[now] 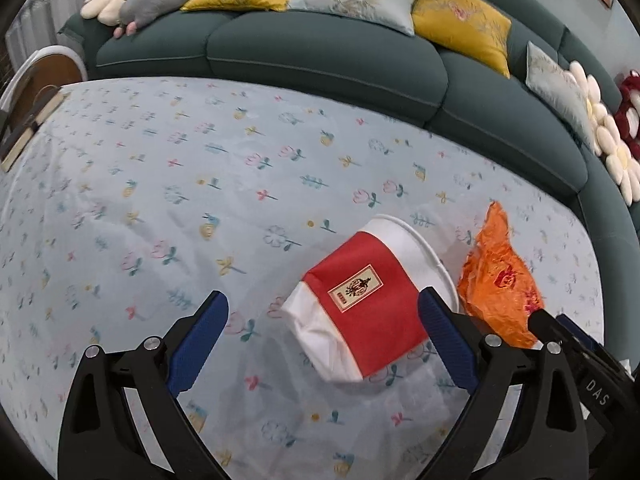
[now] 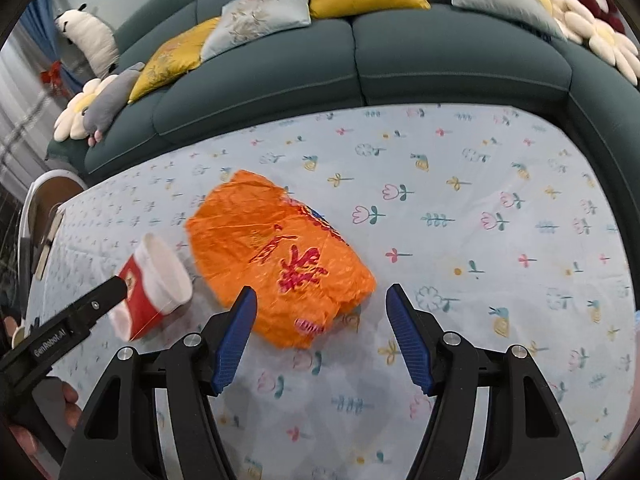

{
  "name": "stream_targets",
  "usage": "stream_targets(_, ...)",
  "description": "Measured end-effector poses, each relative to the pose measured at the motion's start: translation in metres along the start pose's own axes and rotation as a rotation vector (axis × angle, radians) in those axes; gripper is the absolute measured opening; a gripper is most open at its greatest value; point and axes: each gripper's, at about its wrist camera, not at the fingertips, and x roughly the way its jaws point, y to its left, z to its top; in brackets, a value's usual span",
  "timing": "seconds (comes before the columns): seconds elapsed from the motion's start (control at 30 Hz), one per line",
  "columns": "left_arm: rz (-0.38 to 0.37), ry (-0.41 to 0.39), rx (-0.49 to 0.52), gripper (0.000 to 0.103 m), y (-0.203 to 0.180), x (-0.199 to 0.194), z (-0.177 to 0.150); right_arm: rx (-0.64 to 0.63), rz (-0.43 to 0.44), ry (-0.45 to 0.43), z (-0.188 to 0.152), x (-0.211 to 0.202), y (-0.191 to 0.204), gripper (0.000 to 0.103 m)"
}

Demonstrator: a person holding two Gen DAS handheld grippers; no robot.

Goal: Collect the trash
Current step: 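Grasp the second red-white cup with the left tool while the right tool grasps the orange bag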

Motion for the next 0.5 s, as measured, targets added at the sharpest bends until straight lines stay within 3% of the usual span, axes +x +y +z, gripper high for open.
stream_targets(0.17, -0.034, 0.012, -0.012, 0.089, 0.0, 0.01, -0.001, 0.027, 0.012, 0.029, -0.002, 0.017, -0.003, 0.064)
stream_targets(0.27, -0.082, 0.023, 0.001, 0.067, -0.006, 0.011, -0.001, 0.034, 0.025, 0.037, -0.005, 0.022, 0.0, 0.063)
stream_targets(0.33, -0.099, 0.019, 0.011, 0.063, -0.009, 0.008, -0.002, 0.028, 0.048, 0.041, -0.006, 0.023, 0.002, 0.05)
stream_targets(0.47, -0.14, 0.041, 0.095, 0.033, -0.028, 0.003, -0.014, 0.014, 0.086, 0.052, -0.011, 0.017, 0.007, 0.03)
stream_targets(0.5, -0.147, 0.039, 0.111, 0.032, -0.031, 0.0, -0.018, 0.013, 0.094, 0.053, -0.013, 0.014, 0.007, 0.027)
